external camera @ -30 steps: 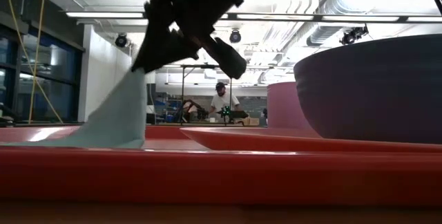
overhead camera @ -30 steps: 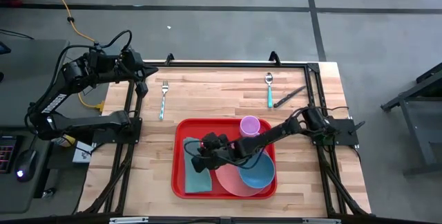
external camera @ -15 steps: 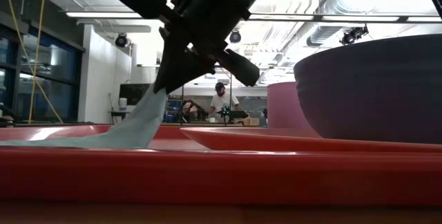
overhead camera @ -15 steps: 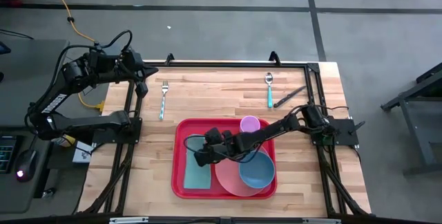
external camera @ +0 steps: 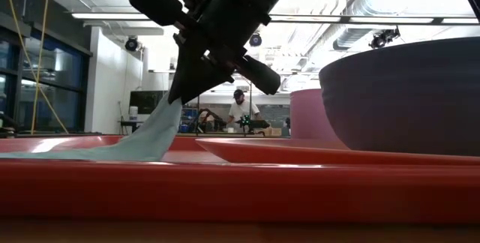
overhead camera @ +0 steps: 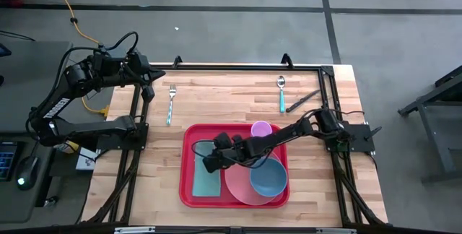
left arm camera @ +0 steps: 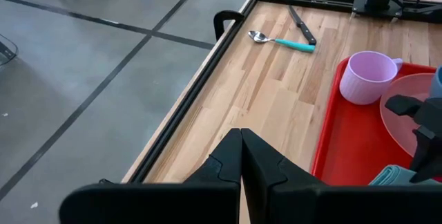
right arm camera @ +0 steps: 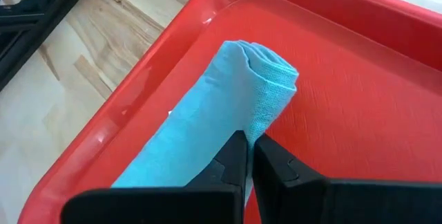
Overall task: Set up tray
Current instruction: Put the blue napkin on the red serving tray to the left side of the pink plate
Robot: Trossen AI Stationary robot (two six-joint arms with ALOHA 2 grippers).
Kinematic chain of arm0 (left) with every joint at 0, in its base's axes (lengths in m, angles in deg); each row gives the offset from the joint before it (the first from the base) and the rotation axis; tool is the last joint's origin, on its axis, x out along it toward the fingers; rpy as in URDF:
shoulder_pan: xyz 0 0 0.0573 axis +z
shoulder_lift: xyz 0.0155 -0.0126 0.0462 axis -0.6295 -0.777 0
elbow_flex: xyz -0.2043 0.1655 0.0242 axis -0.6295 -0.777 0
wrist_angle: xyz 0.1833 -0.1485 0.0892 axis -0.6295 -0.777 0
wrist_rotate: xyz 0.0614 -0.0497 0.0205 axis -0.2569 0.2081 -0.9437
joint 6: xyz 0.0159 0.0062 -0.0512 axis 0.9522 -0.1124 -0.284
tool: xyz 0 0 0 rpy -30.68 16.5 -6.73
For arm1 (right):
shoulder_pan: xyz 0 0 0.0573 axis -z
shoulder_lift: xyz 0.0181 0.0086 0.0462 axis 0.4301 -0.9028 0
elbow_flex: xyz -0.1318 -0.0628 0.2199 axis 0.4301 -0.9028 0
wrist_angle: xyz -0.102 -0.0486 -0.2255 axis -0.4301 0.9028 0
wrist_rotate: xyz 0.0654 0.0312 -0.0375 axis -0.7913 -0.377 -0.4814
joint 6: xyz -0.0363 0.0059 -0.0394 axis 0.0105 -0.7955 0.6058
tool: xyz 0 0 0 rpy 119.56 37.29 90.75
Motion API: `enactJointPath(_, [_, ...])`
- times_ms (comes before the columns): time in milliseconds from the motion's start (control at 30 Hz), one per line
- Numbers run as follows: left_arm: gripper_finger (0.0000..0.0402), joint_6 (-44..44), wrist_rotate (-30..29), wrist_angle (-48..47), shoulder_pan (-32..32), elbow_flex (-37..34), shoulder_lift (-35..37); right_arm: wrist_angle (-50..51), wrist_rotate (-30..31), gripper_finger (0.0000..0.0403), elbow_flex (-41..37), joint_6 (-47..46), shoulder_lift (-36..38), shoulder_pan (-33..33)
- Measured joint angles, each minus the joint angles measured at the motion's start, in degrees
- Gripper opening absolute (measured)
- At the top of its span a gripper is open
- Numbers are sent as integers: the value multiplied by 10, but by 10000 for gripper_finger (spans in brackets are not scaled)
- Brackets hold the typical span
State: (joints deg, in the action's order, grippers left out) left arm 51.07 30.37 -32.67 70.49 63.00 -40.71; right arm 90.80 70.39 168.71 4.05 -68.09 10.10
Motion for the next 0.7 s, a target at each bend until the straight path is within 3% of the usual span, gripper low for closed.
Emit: enactJointPath(700, [35, 0, 0, -14, 0, 0, 0, 0, -51, 1, 0, 63, 0, 14])
